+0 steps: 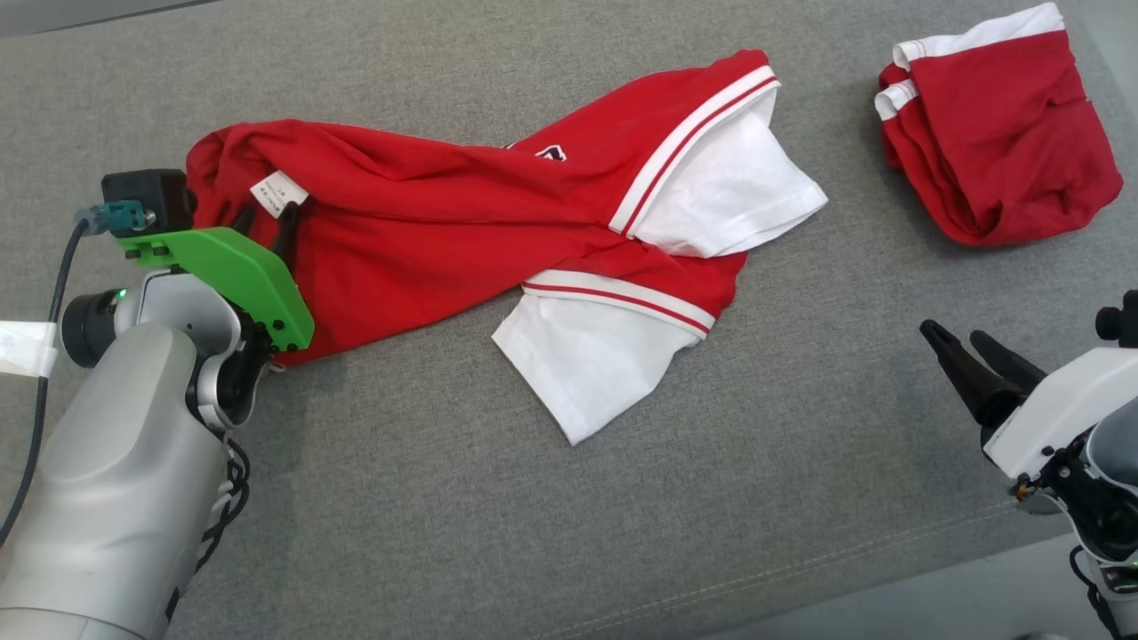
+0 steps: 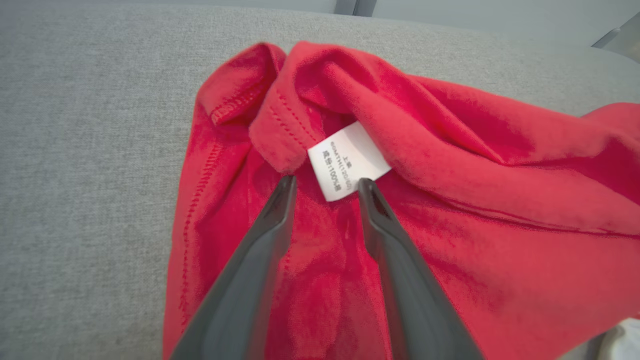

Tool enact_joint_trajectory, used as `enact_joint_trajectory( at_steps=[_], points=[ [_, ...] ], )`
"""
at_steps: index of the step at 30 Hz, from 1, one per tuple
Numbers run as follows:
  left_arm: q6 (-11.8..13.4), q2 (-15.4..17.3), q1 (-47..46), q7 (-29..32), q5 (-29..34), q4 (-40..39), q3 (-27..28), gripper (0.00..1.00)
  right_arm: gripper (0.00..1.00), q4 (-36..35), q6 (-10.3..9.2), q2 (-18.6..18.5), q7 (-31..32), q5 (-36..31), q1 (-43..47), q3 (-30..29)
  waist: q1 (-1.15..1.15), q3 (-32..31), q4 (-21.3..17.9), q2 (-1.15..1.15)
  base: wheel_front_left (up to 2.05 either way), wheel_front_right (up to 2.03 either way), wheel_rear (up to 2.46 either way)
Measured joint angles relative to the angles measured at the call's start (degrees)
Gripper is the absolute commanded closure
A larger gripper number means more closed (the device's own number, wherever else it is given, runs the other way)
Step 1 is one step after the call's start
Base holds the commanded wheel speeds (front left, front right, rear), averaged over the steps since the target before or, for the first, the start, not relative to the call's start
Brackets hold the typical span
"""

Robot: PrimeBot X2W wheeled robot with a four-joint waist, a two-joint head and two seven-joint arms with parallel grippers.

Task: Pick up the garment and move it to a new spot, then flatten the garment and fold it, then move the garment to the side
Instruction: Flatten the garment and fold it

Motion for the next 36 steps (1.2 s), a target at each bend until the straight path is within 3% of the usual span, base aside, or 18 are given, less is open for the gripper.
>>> enact_joint_trajectory(
  at_steps=[5,12,13,15,19,26,36],
  points=[
    [-0.01,-0.4,-0.7,-0.46,-0.33,0.54,0.31,0.41,0.0,-1.51,0.46,-0.81,-2.76,-2.98,-1.19,-0.19,0.0,0.0,-0.26,0.0,0.0,0.0,0.0],
    [-0.04,-0.89,-0.73,-1.01,-0.51,1.37,0.65,0.59,0.0,-1.78,0.97,-0.78,-3.27,-3.5,-1.4,0.79,0.0,-0.12,-0.59,0.0,0.0,0.0,0.0],
    [-0.14,-1.03,-0.77,-1.13,-0.51,1.45,0.65,0.69,0.0,-1.77,0.98,-0.79,-3.27,-3.53,-1.39,0.86,0.0,-0.13,-0.6,0.0,0.0,0.0,0.0],
    [-0.58,-1.47,-1.0,-1.68,-0.51,1.53,0.65,1.0,0.0,-1.66,1.09,-0.88,-3.26,-3.57,-1.39,1.14,0.0,-0.15,-0.55,0.0,0.0,0.0,0.0],
    [-1.37,-1.36,-2.87,-2.21,-0.77,1.46,1.25,1.0,0.0,-1.1,1.55,-1.44,-2.38,-4.37,-1.41,2.79,0.0,-0.26,-0.42,0.0,0.0,0.0,0.0],
    [-2.78,2.03,-7.59,-1.58,-0.21,-1.63,1.38,1.0,0.0,0.96,2.01,-2.56,-0.29,-5.6,-3.7,4.91,0.0,-0.2,-0.07,0.0,0.0,0.0,0.0],
    [-4.99,0.58,-9.05,1.98,-0.19,-6.79,-1.03,1.0,0.0,2.44,2.56,-4.31,1.94,-7.54,-12.16,5.0,0.0,0.52,3.75,0.0,0.0,0.0,0.0]
  ],
)
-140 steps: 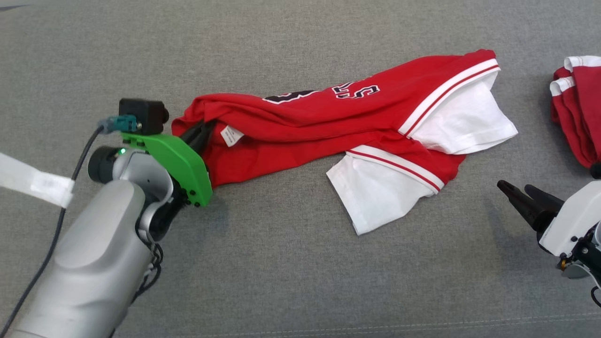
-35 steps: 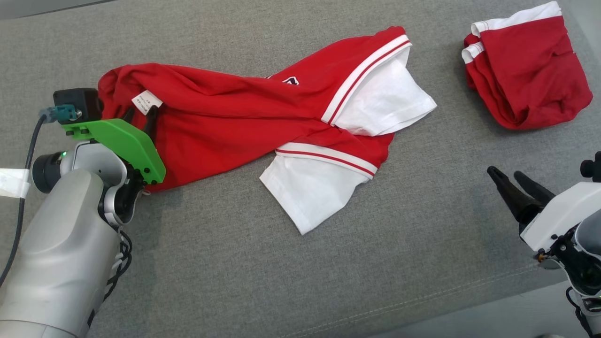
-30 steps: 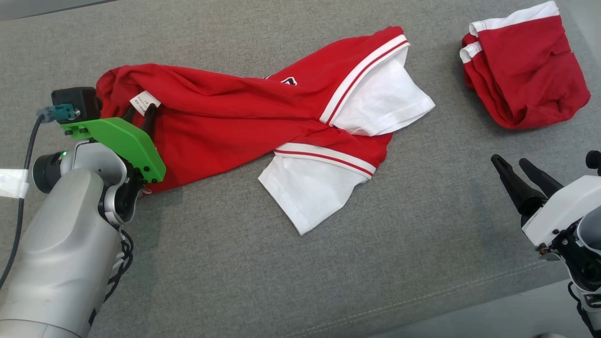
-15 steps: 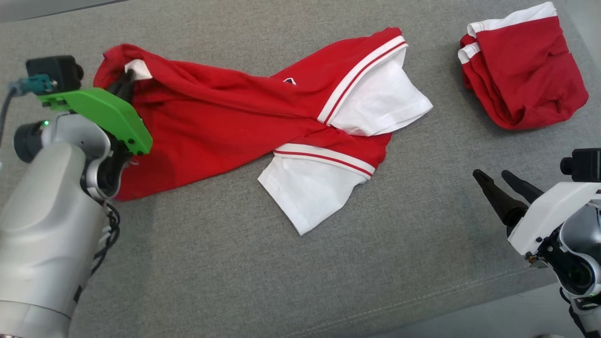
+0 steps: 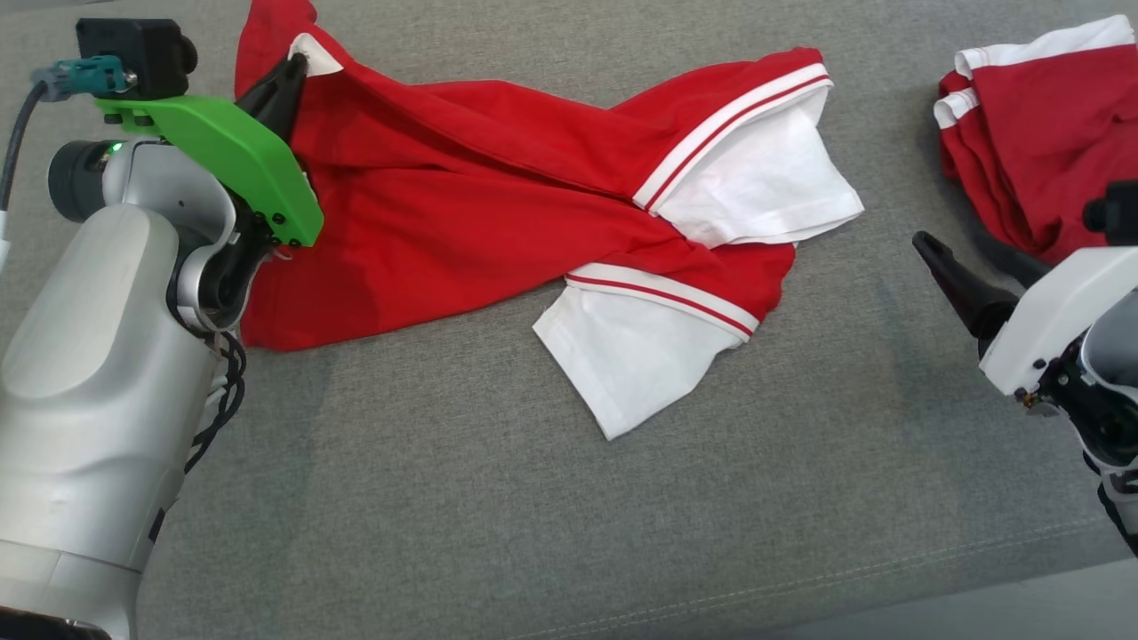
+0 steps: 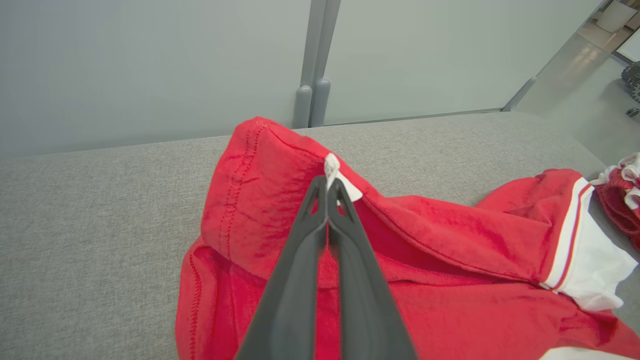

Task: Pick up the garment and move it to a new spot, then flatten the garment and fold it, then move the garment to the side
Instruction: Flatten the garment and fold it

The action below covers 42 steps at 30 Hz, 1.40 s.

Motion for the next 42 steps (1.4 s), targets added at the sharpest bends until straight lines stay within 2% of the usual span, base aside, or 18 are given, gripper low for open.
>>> enact_joint_trajectory(
  at_steps=[17,22,32,42],
  points=[
    [-0.43,0.13,0.15,3.76,-0.14,-5.44,-1.74,1.0,0.0,10.79,-0.19,3.02,3.72,-0.08,-10.5,2.79,0.0,1.8,6.78,0.0,0.0,0.0,0.0],
    [-0.31,1.4,0.37,4.53,-0.14,-6.89,-1.44,1.0,0.0,13.25,-0.09,4.77,3.75,-0.08,-11.6,4.19,0.0,1.97,7.09,0.0,0.0,0.0,0.0],
    [0.75,2.11,0.65,6.69,-0.33,-10.63,-1.22,1.0,0.0,16.93,-0.1,4.82,3.59,-0.52,-15.34,3.69,0.0,3.21,6.95,0.0,0.0,0.0,0.0],
    [1.77,2.57,1.14,7.2,-0.33,-12.9,-1.23,1.0,0.0,21.06,0.01,6.78,2.09,-1.02,-17.2,4.56,0.0,4.45,7.47,0.0,0.0,0.0,0.0]
  ],
)
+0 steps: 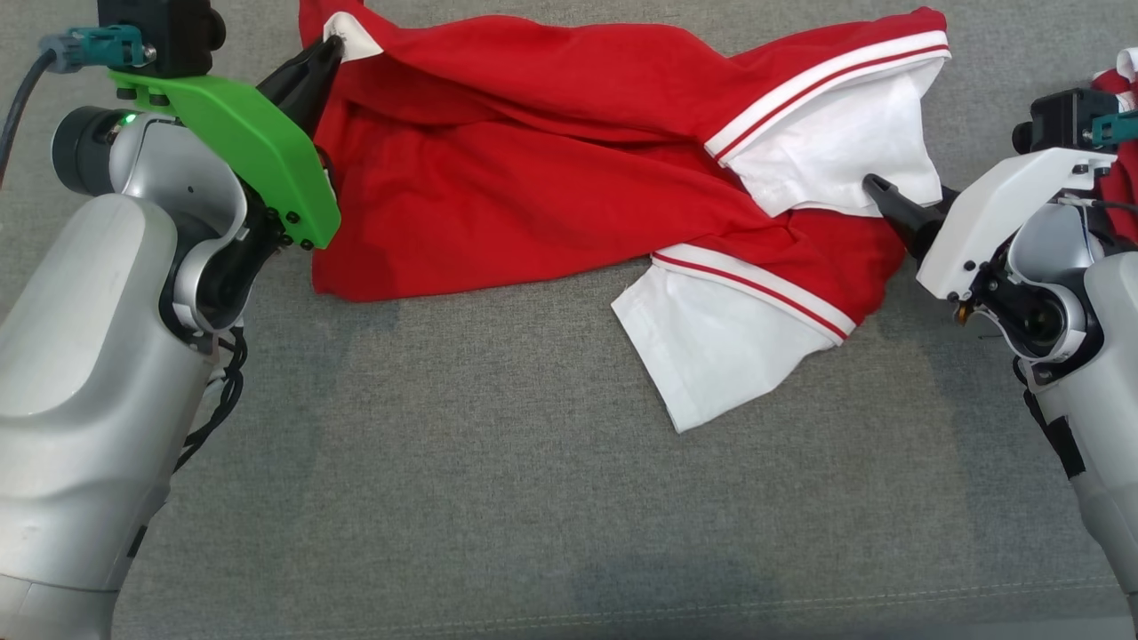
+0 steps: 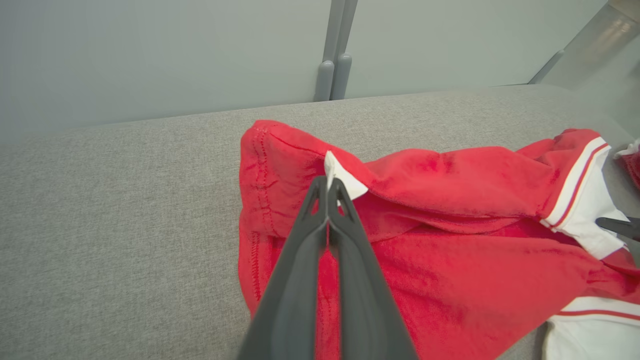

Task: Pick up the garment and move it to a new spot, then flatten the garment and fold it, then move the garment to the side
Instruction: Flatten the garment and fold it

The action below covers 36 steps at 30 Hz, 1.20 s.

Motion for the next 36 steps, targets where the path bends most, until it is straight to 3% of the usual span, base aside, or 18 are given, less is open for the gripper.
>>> enact_joint_trajectory(
  at_steps=[6,7,9,10,12,13,20,23,27,36],
  points=[
    [0.76,0.66,0.66,0.38,0.0,-1.36,0.05,1.0,0.0,1.97,0.78,0.37,-0.93,-0.08,-1.53,0.19,0.0,0.18,0.21,0.0,0.0,0.0,0.0],
    [0.89,0.69,0.7,0.49,0.0,-1.53,0.11,1.0,0.1,2.27,0.92,0.4,-0.99,-0.08,-1.72,0.22,0.0,0.17,0.22,0.0,0.0,0.0,0.0],
    [0.96,0.78,0.97,0.49,0.0,-1.75,0.2,1.0,0.51,2.82,1.19,0.42,-1.26,-0.08,-2.15,0.29,0.0,0.14,0.22,0.0,0.0,0.0,0.0],
    [1.0,0.85,1.21,0.49,0.0,-1.85,0.29,1.0,0.56,3.15,1.45,0.41,-1.41,-0.09,-2.21,0.38,0.0,0.11,0.2,0.0,0.0,0.0,0.0],
    [1.26,1.16,1.79,0.48,0.0,-1.93,0.51,1.0,0.89,3.93,2.02,0.54,-1.43,-0.09,-2.29,0.78,0.0,-0.01,0.07,0.0,0.0,0.0,0.0],
    [1.44,1.38,2.09,0.48,0.0,-1.96,0.65,1.0,1.0,4.19,2.49,0.71,-1.55,-0.09,-2.3,0.91,0.0,-0.12,-0.04,0.0,0.0,0.0,0.0],
    [1.94,2.55,3.33,0.48,-0.62,-2.76,1.88,1.0,1.0,5.27,5.21,1.51,-2.25,1.04,-2.52,0.89,0.0,-1.03,-0.99,0.0,0.0,0.0,0.0],
    [1.94,3.63,3.52,0.51,-1.33,-3.25,2.99,1.0,1.0,4.47,7.17,3.05,-2.32,4.78,-3.76,-0.94,0.0,-1.52,-1.52,0.0,0.0,0.0,0.0],
    [1.94,5.99,2.72,0.58,-1.57,-4.21,4.38,1.0,1.0,0.05,8.08,6.83,-4.64,13.12,-8.53,-7.08,0.0,-2.65,-2.17,0.0,0.0,0.0,0.0],
    [0.63,8.96,-5.05,0.92,-1.68,-10.06,8.17,1.0,1.0,-12.61,9.24,9.12,-9.58,23.64,-20.45,-17.03,0.0,-7.22,-3.46,0.0,0.0,0.0,0.0]
  ],
)
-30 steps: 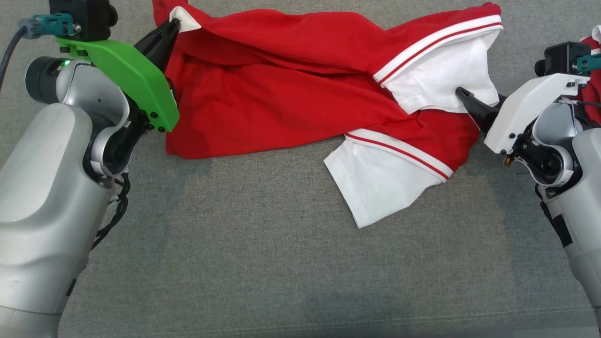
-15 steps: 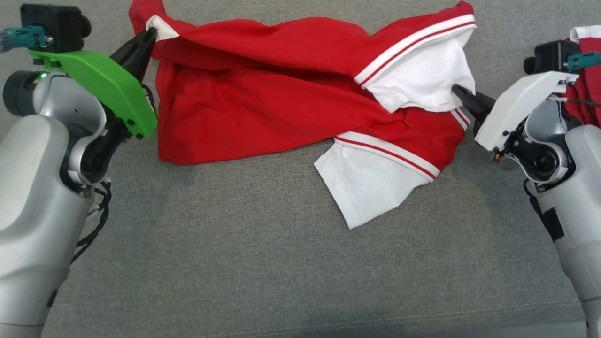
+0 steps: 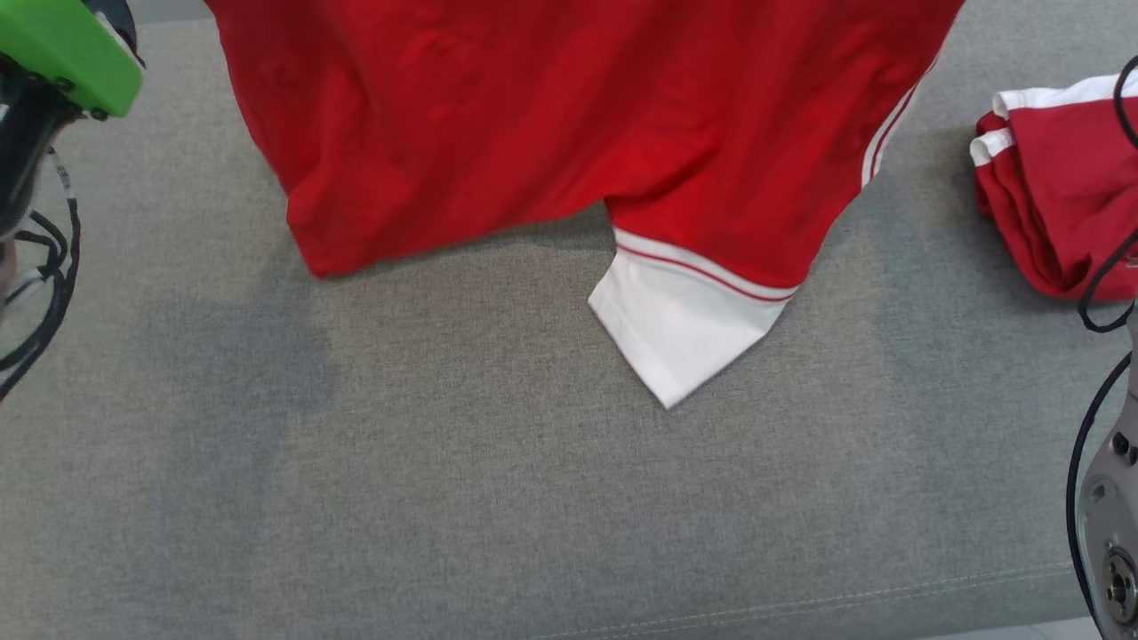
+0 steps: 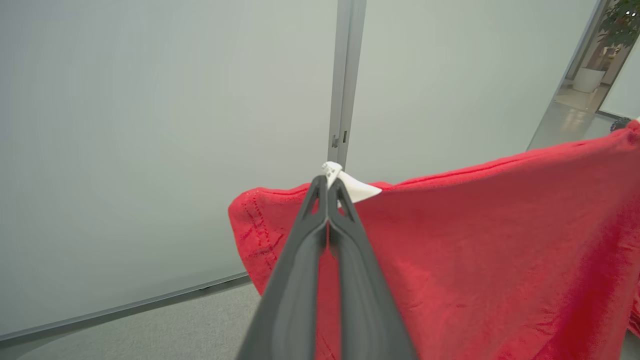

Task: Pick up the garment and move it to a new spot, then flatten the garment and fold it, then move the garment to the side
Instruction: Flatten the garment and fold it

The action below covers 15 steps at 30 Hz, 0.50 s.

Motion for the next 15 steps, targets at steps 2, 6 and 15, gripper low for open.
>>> enact_joint_trajectory(
  at_steps=[2,6,15],
  points=[
    [-1.07,0.59,-0.55,0.08,-2.1,-2.76,1.48,1.0,1.0,-3.53,0.26,0.66,-0.52,3.05,-0.3,-1.65,0.0,-1.36,-0.25,0.0,0.0,0.0,0.0],
    [-2.45,1.31,-0.58,0.55,-6.47,-9.5,4.3,1.0,1.0,-10.73,0.42,-0.53,-1.18,6.41,-0.18,-5.59,0.0,-4.26,-0.72,0.0,0.0,0.0,0.0],
    [-1.27,6.92,0.87,13.94,-17.15,-24.35,5.13,1.0,1.0,-28.63,-9.09,-7.56,8.49,7.93,3.19,-6.39,0.0,-10.88,-1.64,0.0,0.0,0.0,0.0]
  ],
)
